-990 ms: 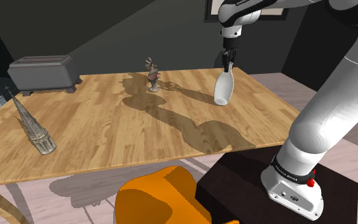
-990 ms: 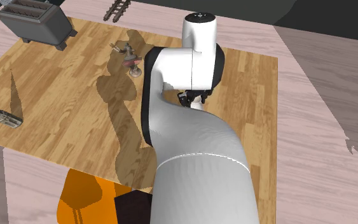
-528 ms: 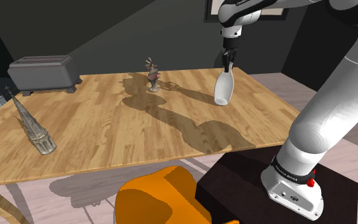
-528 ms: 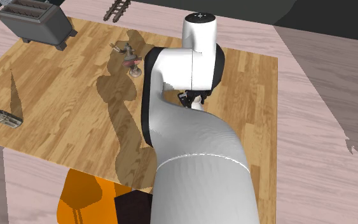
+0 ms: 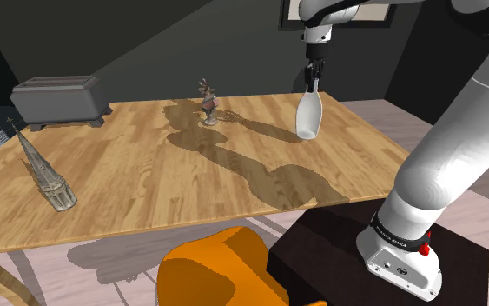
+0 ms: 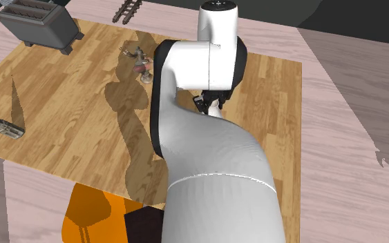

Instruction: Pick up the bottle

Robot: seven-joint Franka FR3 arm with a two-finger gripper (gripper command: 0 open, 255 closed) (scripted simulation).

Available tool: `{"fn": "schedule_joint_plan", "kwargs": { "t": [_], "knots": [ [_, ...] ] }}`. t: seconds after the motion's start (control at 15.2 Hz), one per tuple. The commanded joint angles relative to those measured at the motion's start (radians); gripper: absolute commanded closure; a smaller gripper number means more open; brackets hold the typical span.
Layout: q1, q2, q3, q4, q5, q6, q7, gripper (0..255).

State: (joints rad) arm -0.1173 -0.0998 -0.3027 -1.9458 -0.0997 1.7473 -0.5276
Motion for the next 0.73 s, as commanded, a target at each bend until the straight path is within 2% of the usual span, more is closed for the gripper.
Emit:
{"fn": "schedule_joint_plan", "kwargs": {
  "t": [0.0, 0.53, 0.66],
  "knots": [
    [0.000, -0.003, 0.000, 0.022, 0.000, -0.025, -0.002, 255],
    [0.002, -0.002, 0.002, 0.131, 0.002, -0.132, -0.009, 255],
    [0.002, -0.002, 0.002, 0.133, 0.002, -0.134, -0.009, 255]
  ]
}}
